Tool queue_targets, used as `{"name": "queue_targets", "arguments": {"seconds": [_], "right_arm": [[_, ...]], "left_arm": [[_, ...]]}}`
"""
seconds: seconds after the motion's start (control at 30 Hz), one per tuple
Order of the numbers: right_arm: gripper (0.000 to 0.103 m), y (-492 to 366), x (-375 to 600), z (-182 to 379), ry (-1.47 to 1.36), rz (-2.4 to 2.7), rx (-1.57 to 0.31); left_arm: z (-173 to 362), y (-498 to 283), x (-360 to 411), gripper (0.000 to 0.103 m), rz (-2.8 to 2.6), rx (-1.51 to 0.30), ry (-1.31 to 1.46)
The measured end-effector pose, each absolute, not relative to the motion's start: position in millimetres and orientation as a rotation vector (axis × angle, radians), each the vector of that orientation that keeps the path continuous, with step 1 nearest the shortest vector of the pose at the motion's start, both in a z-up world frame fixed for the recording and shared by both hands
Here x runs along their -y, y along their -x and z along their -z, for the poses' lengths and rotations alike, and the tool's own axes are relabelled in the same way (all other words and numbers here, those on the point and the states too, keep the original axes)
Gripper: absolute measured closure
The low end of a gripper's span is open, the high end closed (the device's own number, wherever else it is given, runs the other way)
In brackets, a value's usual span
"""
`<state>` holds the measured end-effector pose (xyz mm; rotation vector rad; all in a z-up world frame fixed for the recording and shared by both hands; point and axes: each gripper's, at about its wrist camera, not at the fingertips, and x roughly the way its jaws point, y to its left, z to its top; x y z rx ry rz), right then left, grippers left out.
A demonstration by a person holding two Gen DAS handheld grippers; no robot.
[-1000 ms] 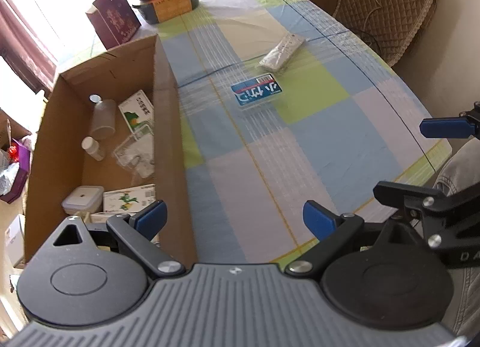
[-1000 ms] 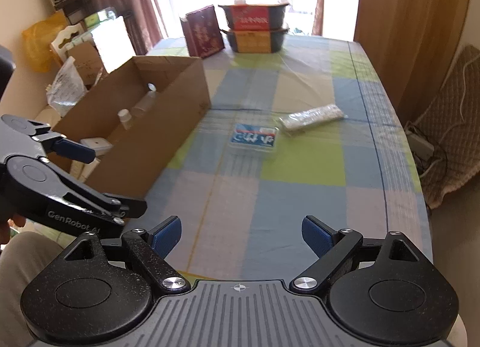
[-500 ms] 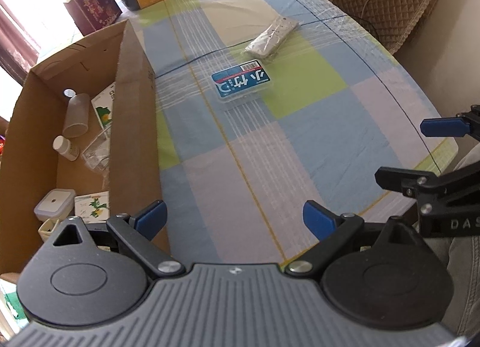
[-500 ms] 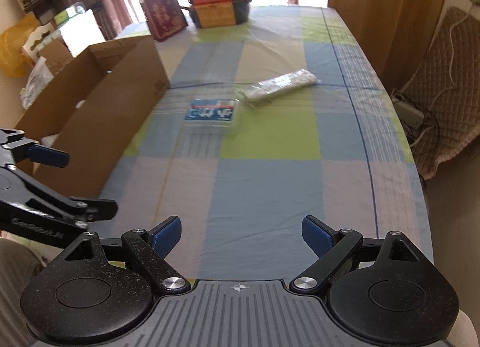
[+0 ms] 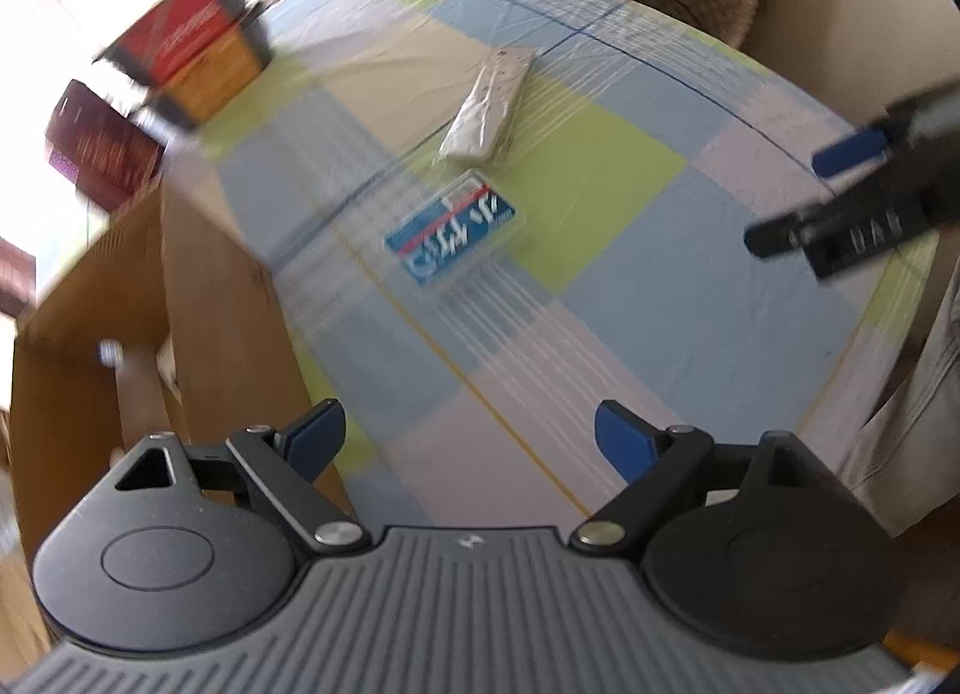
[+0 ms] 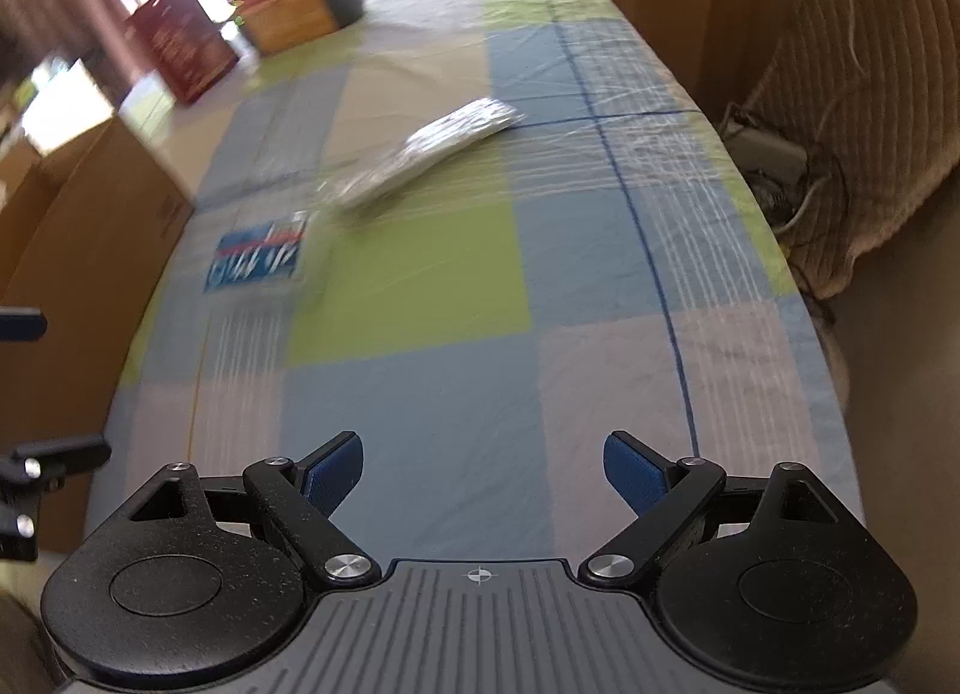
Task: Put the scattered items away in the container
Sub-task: 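Grasp the blue-labelled floss pack with the left gripper, then grasp the bagged white remote with the right gripper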
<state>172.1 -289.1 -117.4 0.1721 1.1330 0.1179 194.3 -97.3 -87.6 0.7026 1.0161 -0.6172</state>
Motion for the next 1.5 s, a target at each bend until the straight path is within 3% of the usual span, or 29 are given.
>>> {"name": "queue_targets", "arguments": {"seconds": [0.63,0.7,0.73,0.77,1.3,1.5], "right_arm": [[0.010,-212,350,137,-0.461,0.055,-1.146],[0.010,-212,351,137,-0.462,0.054,-1.148],[0.010,-212,351,137,-0.459,0.055,-1.149],[0.010,-213,350,137,-0.458,0.056,-1.151],[0.010,-256,316,134,-0.363,-0.042,-1.130],[0.010,-315,285,141,-0.364,-0.057,-1.071]], "left_arm": [[151,-283,170,0.017,0.937,-0.999,-1.005],[160,-289,177,0.022,0.927,-1.000,-1.020],[164,-293,179,0.033,0.920,-1.016,-1.011],[169,-297,181,0.042,0.913,-1.034,-1.000],[169,-318,130,0.043,0.216,-1.279,-0.318],[176,-350,120,0.050,0.157,-1.289,-0.245]]}}
